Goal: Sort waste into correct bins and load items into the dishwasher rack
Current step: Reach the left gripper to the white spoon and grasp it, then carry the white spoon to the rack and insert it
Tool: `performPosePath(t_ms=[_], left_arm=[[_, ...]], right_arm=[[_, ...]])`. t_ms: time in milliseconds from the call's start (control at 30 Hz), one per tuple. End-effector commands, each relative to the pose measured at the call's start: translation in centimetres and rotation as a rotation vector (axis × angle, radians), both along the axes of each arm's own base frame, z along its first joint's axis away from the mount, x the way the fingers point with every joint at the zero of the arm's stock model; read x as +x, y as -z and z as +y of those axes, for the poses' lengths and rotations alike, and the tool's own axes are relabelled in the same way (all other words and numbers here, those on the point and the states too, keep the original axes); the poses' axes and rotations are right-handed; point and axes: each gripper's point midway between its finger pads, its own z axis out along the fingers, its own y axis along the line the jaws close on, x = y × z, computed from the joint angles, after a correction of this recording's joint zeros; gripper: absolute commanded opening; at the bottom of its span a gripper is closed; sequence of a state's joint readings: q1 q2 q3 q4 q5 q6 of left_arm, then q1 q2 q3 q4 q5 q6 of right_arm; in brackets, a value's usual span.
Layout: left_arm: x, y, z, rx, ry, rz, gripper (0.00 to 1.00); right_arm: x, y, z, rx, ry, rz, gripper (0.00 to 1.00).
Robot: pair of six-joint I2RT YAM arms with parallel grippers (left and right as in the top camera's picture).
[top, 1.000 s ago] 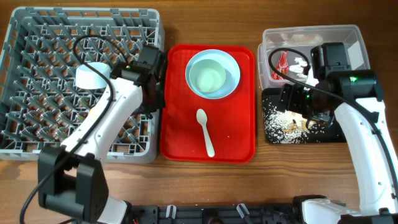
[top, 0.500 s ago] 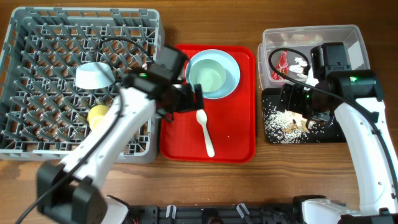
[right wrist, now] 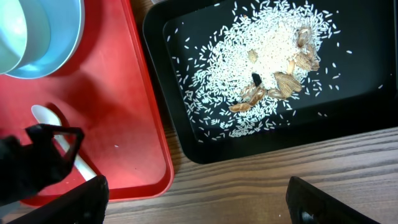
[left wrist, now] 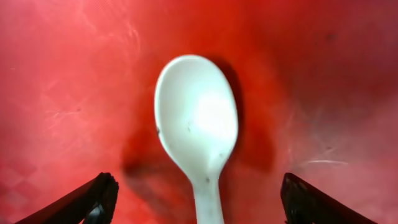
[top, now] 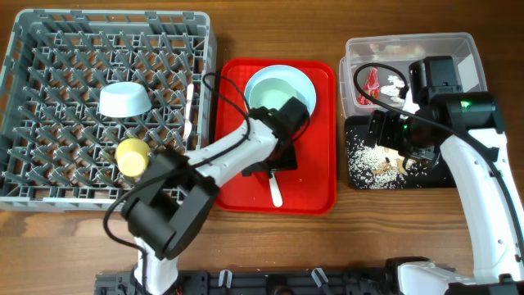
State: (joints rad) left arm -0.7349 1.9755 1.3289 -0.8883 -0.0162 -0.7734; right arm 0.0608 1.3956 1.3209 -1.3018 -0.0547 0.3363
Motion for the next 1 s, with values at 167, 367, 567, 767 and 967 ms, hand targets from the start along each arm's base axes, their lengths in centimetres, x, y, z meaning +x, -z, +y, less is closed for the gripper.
performPosePath(t_ms=[167,367,567,767,967], left_arm=[[-0.4,2.4,0.1,0.077,0.009,0.011,0.50],[-0.6,2.4,0.3,0.086,0.009,0.021,0.11],[-0.6,1.2,0.6,0.080,0.002,0.013,0.04],[0.7,-4.6,1.3,0.051,0.016,-0.131,0.04],[3.6,-14.0,6.1,-0.030,0.082,-0.326,0.04]], right_arm=[[-0.1,-0.2,-0.2,-0.009,0.007,-0.007,0.92],[-0.1,-0.2,-0.2,-0.009,0.007,-0.007,0.92],[-0.1,-0.2,-0.2,-0.009,0.007,-0.006,0.92],[-0.1,-0.2,-0.2,-0.010,0.007,-0.006,0.92],[0.0,-0.2,-0.2,-0.010,0.007,-0.007,0.92]])
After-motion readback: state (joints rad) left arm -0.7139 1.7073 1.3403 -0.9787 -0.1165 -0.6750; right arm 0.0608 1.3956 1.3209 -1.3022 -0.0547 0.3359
